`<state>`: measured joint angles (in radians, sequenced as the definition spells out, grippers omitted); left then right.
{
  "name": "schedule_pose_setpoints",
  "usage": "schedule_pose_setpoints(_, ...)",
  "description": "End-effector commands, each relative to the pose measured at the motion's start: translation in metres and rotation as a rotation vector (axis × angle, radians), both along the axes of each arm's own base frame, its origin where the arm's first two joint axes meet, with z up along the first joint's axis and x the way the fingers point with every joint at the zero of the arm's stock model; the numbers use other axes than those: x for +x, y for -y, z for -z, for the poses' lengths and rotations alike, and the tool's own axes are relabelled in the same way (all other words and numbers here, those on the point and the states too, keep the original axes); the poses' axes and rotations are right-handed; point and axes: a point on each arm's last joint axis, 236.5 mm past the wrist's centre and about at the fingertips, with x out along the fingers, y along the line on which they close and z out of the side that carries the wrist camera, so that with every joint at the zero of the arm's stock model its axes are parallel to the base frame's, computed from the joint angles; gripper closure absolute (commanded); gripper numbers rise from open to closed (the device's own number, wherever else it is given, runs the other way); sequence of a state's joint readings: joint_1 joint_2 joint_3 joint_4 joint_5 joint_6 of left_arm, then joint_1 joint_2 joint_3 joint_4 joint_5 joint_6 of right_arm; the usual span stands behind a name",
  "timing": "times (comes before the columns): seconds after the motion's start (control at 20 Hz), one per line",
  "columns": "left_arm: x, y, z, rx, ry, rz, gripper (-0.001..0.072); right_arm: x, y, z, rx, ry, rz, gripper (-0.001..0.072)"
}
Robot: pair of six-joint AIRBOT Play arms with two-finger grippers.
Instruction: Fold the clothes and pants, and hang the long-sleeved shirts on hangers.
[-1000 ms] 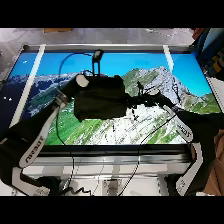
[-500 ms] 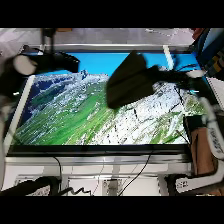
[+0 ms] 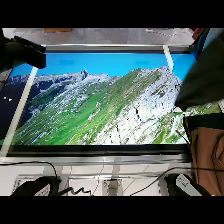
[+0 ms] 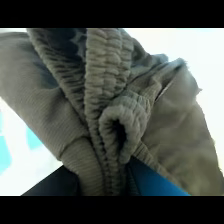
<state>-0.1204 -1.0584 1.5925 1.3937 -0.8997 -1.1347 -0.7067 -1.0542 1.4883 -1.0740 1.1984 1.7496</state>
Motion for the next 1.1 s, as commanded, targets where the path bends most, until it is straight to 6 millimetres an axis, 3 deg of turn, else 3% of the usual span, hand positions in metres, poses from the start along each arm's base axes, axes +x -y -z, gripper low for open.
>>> schedule_pose_setpoints(0.0, -0.005, -0.004, -0.006, 0.007, 0.014, -0.010, 0.0527, -0.134, 0.075, 0.035, -0.045, -0.366, 0.444, 0.0670)
schedule_pose_setpoints(0.15, -0.005, -0.004, -0.006, 0.007, 0.014, -0.010, 0.0526, -0.211, 0.098, 0.048, 0.044, -0.508, 0.781, 0.0669)
schedule_pose_setpoints(0.3, -0.005, -0.004, -0.006, 0.007, 0.014, -0.010, 0.0527, -0.246, 0.104, 0.052, 0.161, -0.498, 0.990, 0.0639)
schedule_pose_setpoints(0.35, -0.005, -0.004, -0.006, 0.007, 0.014, -0.010, 0.0527, -0.251, 0.106, 0.053, 0.173, -0.495, 1.016, 0.0534)
schedule_pose_setpoints(0.45, -0.005, -0.004, -0.006, 0.007, 0.014, -0.010, 0.0527, -0.256, 0.108, 0.053, 0.179, -0.494, 1.034, -0.0008)
schedule_pose_setpoints(0.5, -0.005, -0.004, -0.006, 0.007, 0.014, -0.010, 0.0527, -0.256, 0.108, 0.053, 0.177, -0.495, 1.032, 0.0023)
schedule_pose_setpoints(0.85, -0.005, -0.004, -0.006, 0.007, 0.014, -0.010, 0.0527, -0.253, 0.107, 0.053, 0.167, -0.499, 1.003, 0.0029)
schedule_pose_setpoints(0.9, -0.005, -0.004, -0.006, 0.007, 0.014, -0.010, 0.0527, -0.250, 0.107, 0.053, 0.152, -0.507, 0.965, 0.0071)
schedule_pose_setpoints(0.95, -0.005, -0.004, -0.006, 0.007, 0.014, -0.010, 0.0527, -0.244, 0.106, 0.052, 0.145, -0.499, 0.927, 0.0294)
schedule_pose_setpoints(1.0, -0.005, -0.004, -0.006, 0.007, 0.014, -0.010, 0.0527, -0.236, 0.103, 0.053, 0.164, -0.478, 0.902, 0.0560)
schedule_pose_setpoints(1.05, -0.005, -0.004, -0.006, 0.007, 0.014, -0.010, 0.0527, -0.224, 0.098, 0.053, 0.191, -0.447, 0.866, 0.0661)
